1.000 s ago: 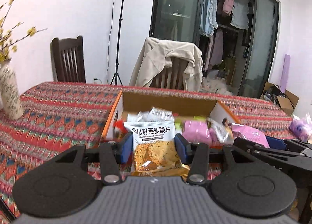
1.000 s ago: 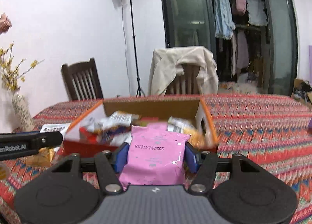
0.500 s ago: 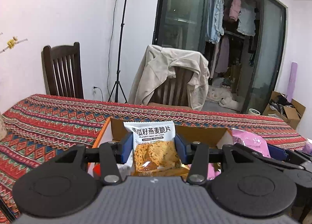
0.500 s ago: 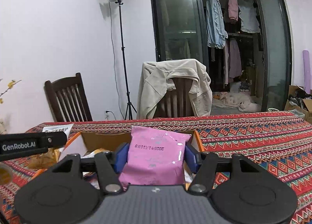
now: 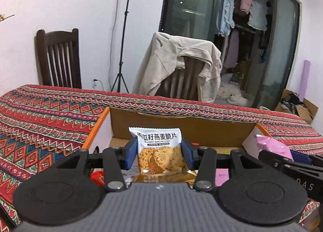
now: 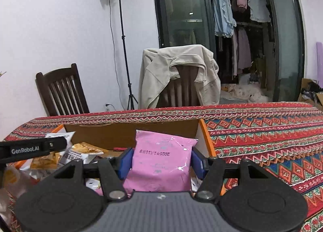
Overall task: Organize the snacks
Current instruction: 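Open both tools to drop the pink and biscuit packets into the box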
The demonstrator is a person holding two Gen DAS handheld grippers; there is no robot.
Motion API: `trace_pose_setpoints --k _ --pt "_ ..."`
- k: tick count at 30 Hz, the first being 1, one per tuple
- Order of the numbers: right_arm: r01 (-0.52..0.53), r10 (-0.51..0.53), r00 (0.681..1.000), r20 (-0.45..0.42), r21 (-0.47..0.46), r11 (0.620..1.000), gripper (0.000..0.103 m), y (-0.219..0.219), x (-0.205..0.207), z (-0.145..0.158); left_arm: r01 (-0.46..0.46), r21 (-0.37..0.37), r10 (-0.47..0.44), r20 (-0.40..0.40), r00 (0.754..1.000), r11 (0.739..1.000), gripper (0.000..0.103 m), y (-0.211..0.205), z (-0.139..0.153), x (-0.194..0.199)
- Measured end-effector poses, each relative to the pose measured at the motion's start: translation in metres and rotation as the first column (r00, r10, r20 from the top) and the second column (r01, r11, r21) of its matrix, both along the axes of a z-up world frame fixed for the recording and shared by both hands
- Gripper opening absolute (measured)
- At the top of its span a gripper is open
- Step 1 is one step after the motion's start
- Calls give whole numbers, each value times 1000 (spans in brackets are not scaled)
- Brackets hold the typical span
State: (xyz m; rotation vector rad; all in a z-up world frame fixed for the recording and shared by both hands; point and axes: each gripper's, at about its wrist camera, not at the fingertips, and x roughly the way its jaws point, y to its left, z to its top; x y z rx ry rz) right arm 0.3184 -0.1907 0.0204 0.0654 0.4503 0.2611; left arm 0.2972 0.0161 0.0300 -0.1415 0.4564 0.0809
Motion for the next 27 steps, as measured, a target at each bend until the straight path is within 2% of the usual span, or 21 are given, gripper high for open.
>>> trace_pose_setpoints --k 1,2,3,4,5,6,10,20,27 --pt "-6 6 1000 -3 0 1000 61 0 0 -1 1 1 -1 3 1000 1000 53 0 0 -1" --pt "-14 14 1000 -5 -2 1000 61 0 1 -2 6 6 -6 9 1000 1000 63 -1 0 -3" --pt "-21 21 1000 -7 -1 1000 67 0 1 -2 8 8 -9 18 1000 1000 71 -1 1 -4" --pt "-26 26 1000 -11 1 1000 78 0 1 -2 6 10 -6 31 1000 1000 90 -2 2 -6" --pt "-29 29 1000 -12 2 1000 84 1 1 -1 1 15 -1 52 999 1000 103 -3 4 -9" --pt "-29 29 1000 -7 3 1000 92 1 0 0 -7 23 5 73 997 1000 103 -4 6 -12" --pt "-26 26 1000 5 12 1000 103 0 -5 2 -17 57 10 111 994 998 103 -11 9 -18" --pt "-22 22 1000 9 29 999 103 -3 -12 9 -34 49 28 127 992 998 103 -14 18 -28" --pt "-31 30 999 23 51 998 103 -10 -36 26 -38 66 29 129 991 997 103 -9 39 -60"
